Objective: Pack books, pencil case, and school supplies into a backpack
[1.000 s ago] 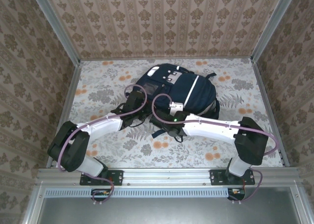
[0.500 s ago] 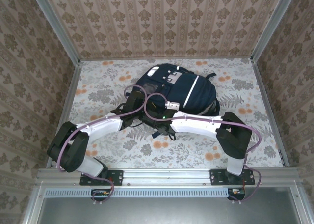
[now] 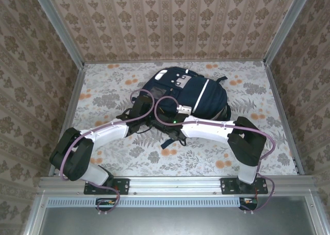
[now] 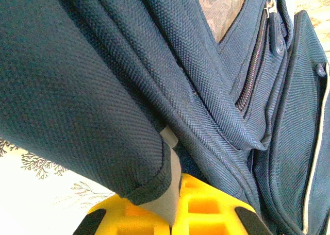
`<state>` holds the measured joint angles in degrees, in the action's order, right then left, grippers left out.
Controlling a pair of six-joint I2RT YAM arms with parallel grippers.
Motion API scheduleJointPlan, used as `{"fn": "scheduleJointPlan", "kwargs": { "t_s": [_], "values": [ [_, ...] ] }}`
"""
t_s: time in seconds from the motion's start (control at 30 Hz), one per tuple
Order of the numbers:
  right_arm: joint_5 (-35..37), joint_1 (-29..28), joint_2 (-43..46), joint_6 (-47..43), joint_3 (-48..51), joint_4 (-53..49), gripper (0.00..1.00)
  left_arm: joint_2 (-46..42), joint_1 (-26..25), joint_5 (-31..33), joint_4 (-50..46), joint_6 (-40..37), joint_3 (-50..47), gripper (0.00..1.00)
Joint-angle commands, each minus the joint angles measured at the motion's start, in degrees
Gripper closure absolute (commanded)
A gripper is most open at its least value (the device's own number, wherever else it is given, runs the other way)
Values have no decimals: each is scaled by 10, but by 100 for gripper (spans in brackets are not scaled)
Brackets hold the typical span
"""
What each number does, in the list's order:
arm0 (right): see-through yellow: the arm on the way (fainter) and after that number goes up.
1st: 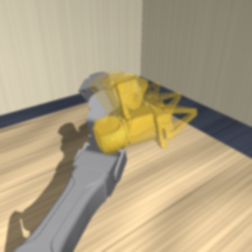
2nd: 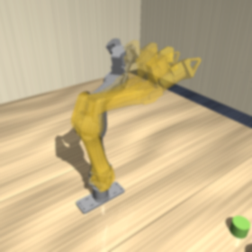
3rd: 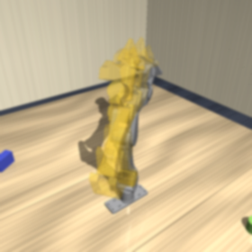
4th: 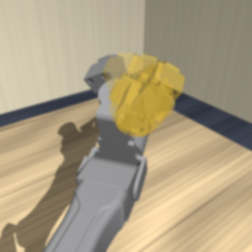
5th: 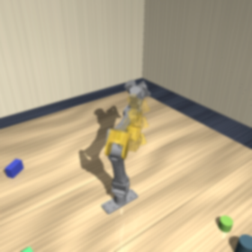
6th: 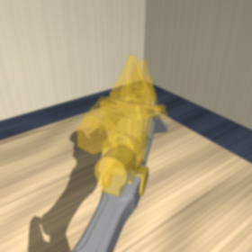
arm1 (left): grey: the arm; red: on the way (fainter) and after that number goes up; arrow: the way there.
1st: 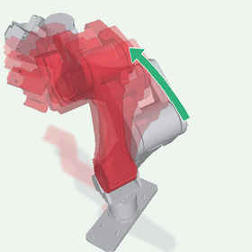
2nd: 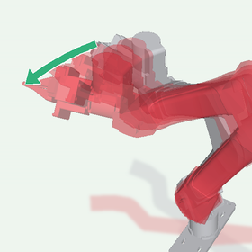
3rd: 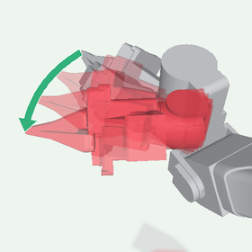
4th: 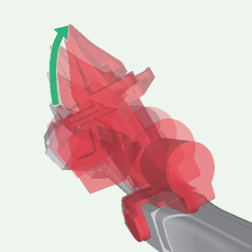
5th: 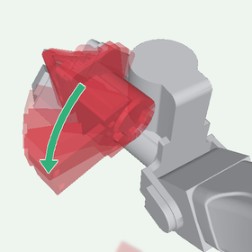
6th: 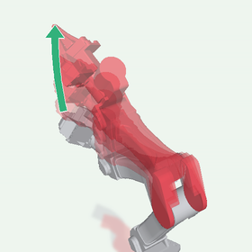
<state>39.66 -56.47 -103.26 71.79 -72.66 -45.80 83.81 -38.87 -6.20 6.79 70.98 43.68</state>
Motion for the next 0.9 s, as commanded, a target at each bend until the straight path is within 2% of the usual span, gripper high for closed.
{"fn": "scheduleJointPlan", "kwargs": {
  "t_s": [0.0,0.43,0.6,0.73,0.87],
  "values": [
    [37,14,41,3,37,-11,67,-30,6,-16,22,6,6,100],
    [31,15,80,-34,67,17,71,-17,12,-21,26,6,13,100],
    [3,22,71,-91,63,57,68,-15,12,-23,28,7,13,100],
    [-14,30,69,-131,69,89,62,-15,12,-25,27,7,13,100],
    [-27,38,68,-157,67,112,69,-15,12,-24,27,8,13,100]
  ]
}}
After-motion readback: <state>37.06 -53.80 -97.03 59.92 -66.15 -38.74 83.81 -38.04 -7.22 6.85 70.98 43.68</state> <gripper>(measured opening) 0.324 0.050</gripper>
